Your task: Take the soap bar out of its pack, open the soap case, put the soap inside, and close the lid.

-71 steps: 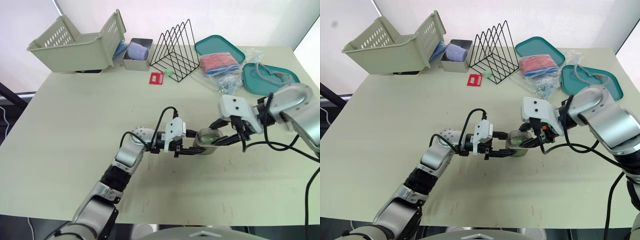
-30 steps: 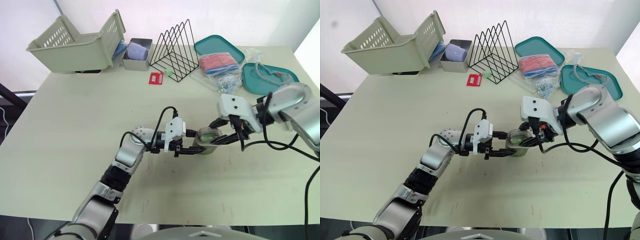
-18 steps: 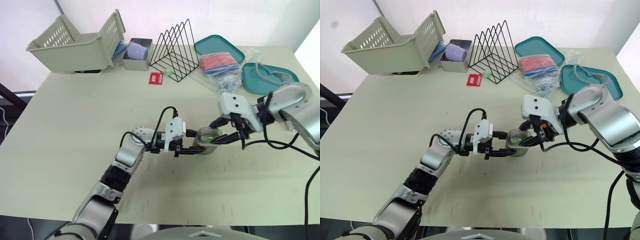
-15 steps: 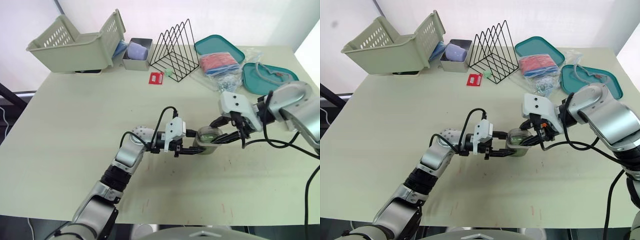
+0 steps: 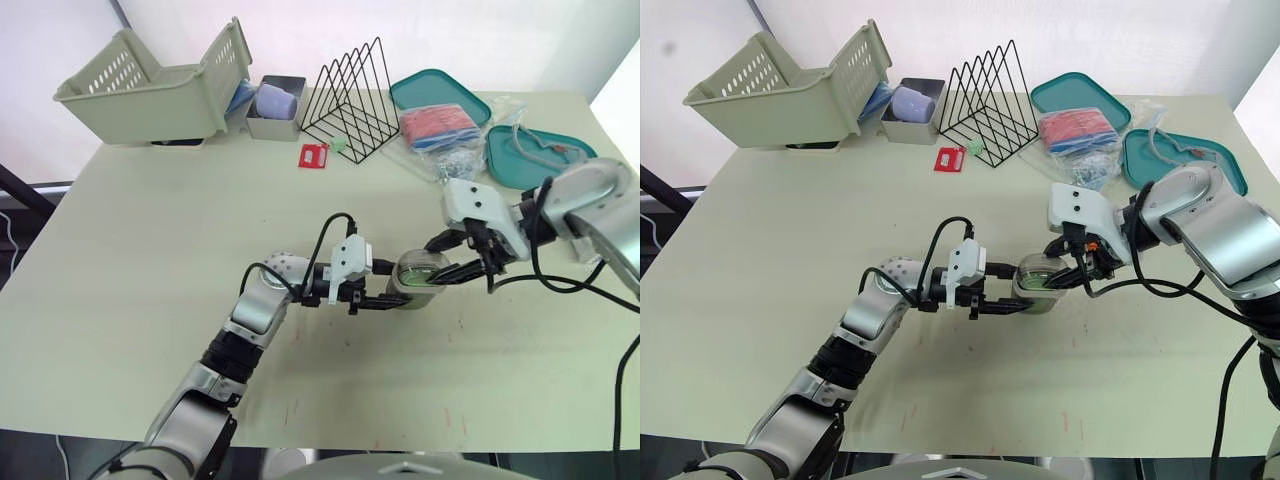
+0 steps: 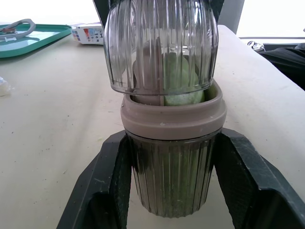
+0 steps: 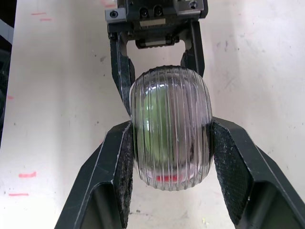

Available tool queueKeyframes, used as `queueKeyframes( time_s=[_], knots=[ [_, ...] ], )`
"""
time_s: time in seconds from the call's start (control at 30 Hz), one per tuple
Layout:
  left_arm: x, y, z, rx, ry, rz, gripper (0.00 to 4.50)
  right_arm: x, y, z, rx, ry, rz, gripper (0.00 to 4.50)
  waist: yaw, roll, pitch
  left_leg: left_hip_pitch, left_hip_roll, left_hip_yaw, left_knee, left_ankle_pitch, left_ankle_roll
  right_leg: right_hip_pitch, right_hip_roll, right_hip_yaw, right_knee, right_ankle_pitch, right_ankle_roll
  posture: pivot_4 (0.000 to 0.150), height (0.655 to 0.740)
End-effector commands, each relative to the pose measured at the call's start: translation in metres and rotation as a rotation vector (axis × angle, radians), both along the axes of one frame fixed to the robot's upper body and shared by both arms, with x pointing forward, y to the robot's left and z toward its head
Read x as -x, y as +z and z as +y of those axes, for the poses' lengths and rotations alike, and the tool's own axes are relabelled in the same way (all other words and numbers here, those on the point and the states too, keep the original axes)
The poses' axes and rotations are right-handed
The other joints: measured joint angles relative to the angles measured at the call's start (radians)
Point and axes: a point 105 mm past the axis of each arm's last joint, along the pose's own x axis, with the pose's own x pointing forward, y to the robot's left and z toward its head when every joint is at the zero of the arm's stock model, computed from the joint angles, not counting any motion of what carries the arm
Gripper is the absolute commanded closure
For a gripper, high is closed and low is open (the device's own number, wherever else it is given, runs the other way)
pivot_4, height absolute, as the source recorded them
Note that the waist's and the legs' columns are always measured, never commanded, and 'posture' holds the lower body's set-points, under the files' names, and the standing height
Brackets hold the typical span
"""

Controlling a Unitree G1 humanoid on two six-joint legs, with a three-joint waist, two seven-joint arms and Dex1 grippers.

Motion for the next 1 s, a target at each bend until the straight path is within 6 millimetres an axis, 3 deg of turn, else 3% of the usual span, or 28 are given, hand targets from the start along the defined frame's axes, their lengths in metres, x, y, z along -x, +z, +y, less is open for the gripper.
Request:
queueKeyframes(
  time_s=[0.03,0.73,0.8,0.83,0.87,0.93,1.0],
  knots=[
    [0.001,0.005,-0.002,0.001,-0.012,-0.025,2.48,0.005,0.005,0.002,0.009,0.034,-0.035,2.71,0.0,0.0,0.0,0.0,0.0,0.0,0.0,0.0,0.0,0.0,0.0,0.0,0.0,0.0,0.0,0.15,0.74],
    [0.001,0.005,-0.003,0.004,-0.007,-0.028,2.48,0.006,-0.005,0.006,0.015,0.054,-0.032,2.71,0.0,0.0,0.0,0.0,0.0,0.0,0.0,0.0,0.0,0.0,0.0,0.0,0.0,0.0,0.0,0.15,0.74],
    [0.001,0.005,-0.003,0.004,-0.008,-0.028,2.48,0.005,-0.005,0.005,0.015,0.054,-0.035,1.65,0.0,0.0,0.0,0.0,0.0,0.0,0.0,0.0,0.0,0.0,0.0,0.0,0.0,0.0,0.0,0.15,0.74],
    [0.001,0.005,-0.003,0.004,-0.009,-0.028,2.48,0.005,-0.004,0.005,0.015,0.053,-0.04,1.55,0.0,0.0,0.0,0.0,0.0,0.0,0.0,0.0,0.0,0.0,0.0,0.0,0.0,0.0,0.0,0.15,0.74],
    [0.001,0.005,-0.003,0.004,-0.009,-0.028,2.48,0.005,-0.004,0.005,0.015,0.052,-0.044,1.15,0.001,0.0,0.0,0.0,0.0,0.0,0.0,0.0,0.0,0.0,0.0,0.0,0.0,0.0,0.0,0.15,0.74],
    [0.001,0.005,-0.003,0.004,-0.01,-0.028,2.48,0.004,-0.004,0.005,0.012,0.052,-0.05,0.07,0.001,0.0,0.0,0.0,0.0,0.0,0.0,0.0,0.0,0.0,0.0,0.0,0.0,0.0,0.0,0.15,0.74],
    [0.001,0.005,-0.003,0.004,-0.012,-0.028,2.48,0.004,-0.003,0.005,0.01,0.051,-0.056,0.07,0.001,0.0,0.0,0.0,0.0,0.0,0.0,0.0,0.0,0.0,0.0,0.0,0.0,0.0,0.0,0.15,0.74]
  ],
)
